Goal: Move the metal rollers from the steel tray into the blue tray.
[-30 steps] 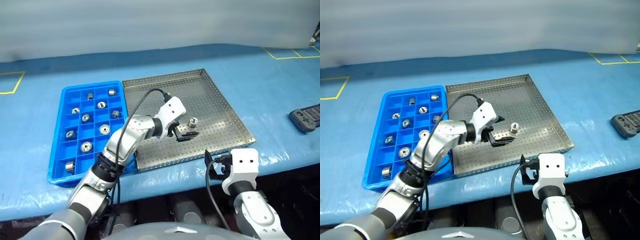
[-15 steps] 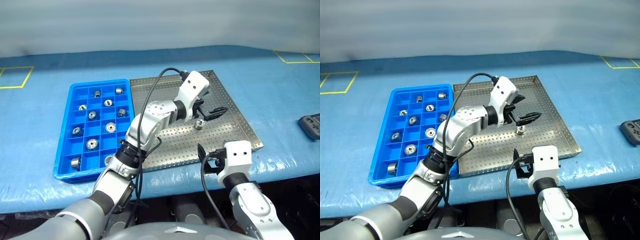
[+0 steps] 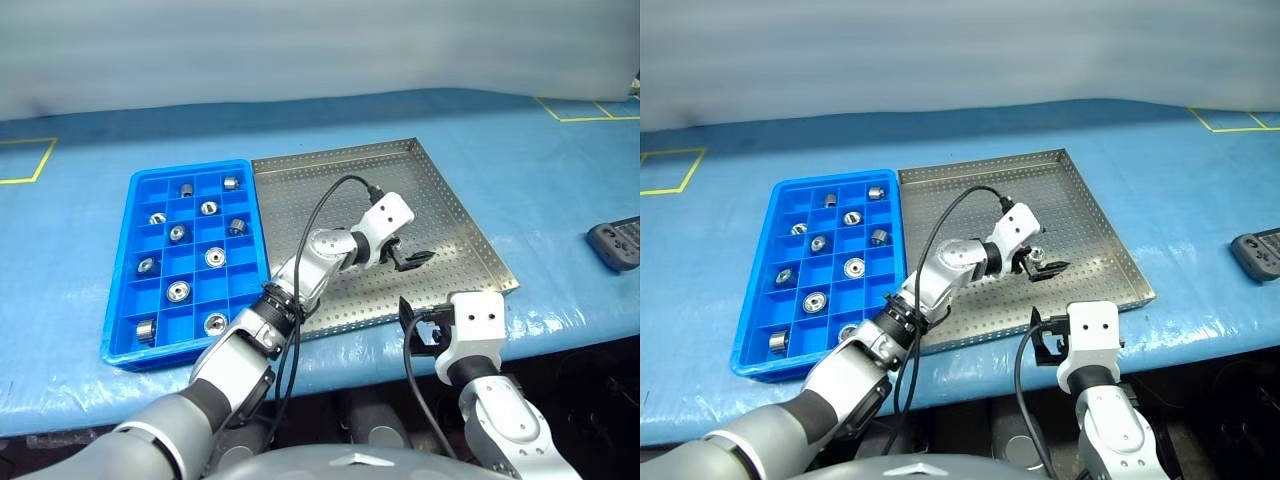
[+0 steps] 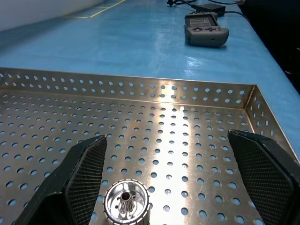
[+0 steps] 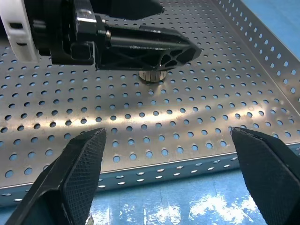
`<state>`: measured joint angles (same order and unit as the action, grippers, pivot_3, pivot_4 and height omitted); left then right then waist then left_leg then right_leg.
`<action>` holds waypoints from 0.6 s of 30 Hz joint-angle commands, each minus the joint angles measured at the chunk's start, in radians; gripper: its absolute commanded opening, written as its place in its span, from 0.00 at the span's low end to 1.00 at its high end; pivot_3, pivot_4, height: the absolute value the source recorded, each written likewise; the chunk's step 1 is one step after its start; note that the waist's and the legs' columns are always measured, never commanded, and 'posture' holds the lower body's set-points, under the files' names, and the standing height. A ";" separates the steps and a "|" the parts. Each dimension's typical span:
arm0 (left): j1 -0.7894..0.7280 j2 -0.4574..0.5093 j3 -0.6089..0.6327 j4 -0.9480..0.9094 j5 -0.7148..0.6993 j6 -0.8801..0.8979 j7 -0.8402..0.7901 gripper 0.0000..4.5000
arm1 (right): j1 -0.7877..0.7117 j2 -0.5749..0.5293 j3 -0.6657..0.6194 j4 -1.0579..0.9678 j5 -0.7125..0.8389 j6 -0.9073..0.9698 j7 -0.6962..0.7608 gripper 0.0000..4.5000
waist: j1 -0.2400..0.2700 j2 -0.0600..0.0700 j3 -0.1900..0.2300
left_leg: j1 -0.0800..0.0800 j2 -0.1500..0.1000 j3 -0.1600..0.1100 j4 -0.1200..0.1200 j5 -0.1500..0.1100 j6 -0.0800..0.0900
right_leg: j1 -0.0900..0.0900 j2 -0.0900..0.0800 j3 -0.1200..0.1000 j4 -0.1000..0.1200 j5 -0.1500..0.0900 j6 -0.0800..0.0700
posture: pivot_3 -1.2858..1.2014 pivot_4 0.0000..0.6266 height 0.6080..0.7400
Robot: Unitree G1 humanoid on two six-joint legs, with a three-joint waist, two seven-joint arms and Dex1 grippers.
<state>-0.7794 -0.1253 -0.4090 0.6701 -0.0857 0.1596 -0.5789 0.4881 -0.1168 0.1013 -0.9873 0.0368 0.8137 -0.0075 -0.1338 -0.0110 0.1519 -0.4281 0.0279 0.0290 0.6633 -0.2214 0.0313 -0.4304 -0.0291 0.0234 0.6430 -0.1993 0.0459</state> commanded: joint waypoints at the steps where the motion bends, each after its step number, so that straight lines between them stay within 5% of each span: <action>1: -0.078 -0.137 0.035 0.083 0.004 -0.083 0.033 1.00 | -0.005 0.002 0.005 -0.032 -0.008 -0.023 -0.007 1.00 | 0.000 0.000 0.000 | 0.000 0.000 0.000 0.000 0.000 0.000 | 0.000 0.000 0.000 0.000 0.000 0.000 | 0.42 0.24 1.00; 11: -0.177 -0.219 0.061 0.325 0.012 -0.236 0.041 1.00 | -0.016 0.000 0.001 -0.029 -0.009 -0.026 -0.006 1.00 | -0.002 0.000 0.000 | 0.000 0.000 0.000 0.000 0.000 0.000 | 0.000 0.000 0.000 0.000 0.000 0.000 | 0.41 0.24 1.00; 18: -0.167 -0.236 0.045 0.323 0.008 -0.262 -0.006 1.00 | -0.023 -0.002 0.004 -0.038 -0.010 -0.020 -0.004 1.00 | -0.007 0.000 0.000 | 0.000 0.000 0.000 0.000 0.000 0.000 | 0.000 -0.001 0.000 0.000 0.000 0.000 | 0.42 0.24 1.00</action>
<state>-0.8740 -0.1324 -0.3654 1.0237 -0.0783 -0.0765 -0.5688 0.4732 -0.1185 0.1083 -0.9873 0.0314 0.8101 -0.0090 -0.1410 -0.0112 0.1520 -0.4284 0.0279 0.0290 0.6632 -0.2215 0.0313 -0.4303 -0.0296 0.0232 0.6428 -0.1990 0.0464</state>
